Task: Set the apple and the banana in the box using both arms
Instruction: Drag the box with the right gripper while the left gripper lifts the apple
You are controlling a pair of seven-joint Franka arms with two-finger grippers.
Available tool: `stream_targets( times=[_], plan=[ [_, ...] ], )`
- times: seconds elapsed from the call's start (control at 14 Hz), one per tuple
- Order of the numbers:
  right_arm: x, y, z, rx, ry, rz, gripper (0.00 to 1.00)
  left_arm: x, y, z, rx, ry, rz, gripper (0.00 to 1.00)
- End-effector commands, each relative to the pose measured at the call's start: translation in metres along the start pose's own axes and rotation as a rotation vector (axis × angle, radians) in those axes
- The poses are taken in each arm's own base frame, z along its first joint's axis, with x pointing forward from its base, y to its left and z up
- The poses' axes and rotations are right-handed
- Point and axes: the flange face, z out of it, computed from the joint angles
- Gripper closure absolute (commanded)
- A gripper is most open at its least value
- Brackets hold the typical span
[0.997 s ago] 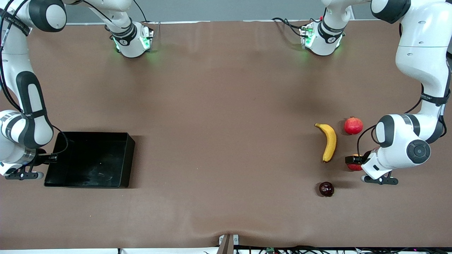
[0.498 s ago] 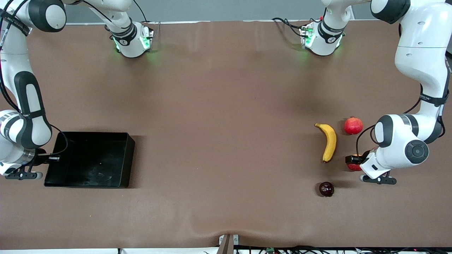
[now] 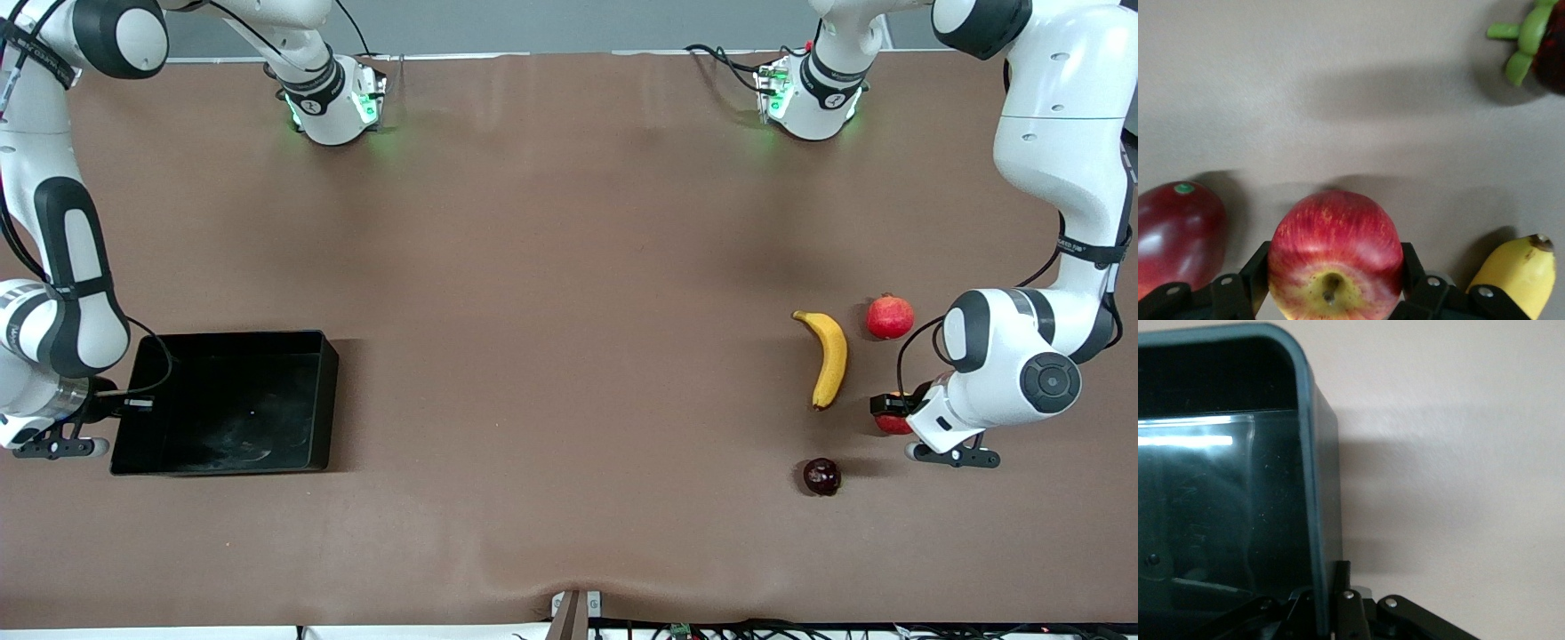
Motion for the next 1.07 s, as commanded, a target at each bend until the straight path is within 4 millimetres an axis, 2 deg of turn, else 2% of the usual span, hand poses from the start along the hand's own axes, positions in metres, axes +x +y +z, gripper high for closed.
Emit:
stream_targets(
  times=[0.0,0.21,0.36,0.71,1.0],
  plan=[
    [0.007,-0.04,-0.062,0.015,0.019,-0.052,1.0,-0.002,0.001,-0.038,0.025,0.014,0.034,0.94],
    [0.013,-0.084,-0.092,0.021,0.012,-0.112,1.0,-0.006,0.003,-0.068,0.032,0.004,0.035,0.94],
    [0.016,-0.123,-0.101,0.032,-0.016,-0.142,1.0,-0.007,0.006,-0.088,0.035,0.007,0.039,0.95],
    [0.018,-0.239,-0.115,0.038,-0.074,-0.106,1.0,-0.009,0.023,-0.135,0.026,-0.021,0.05,0.96],
    [0.012,-0.337,-0.109,0.024,-0.085,-0.034,1.0,-0.014,0.04,-0.157,0.009,-0.026,0.051,0.96]
  ],
)
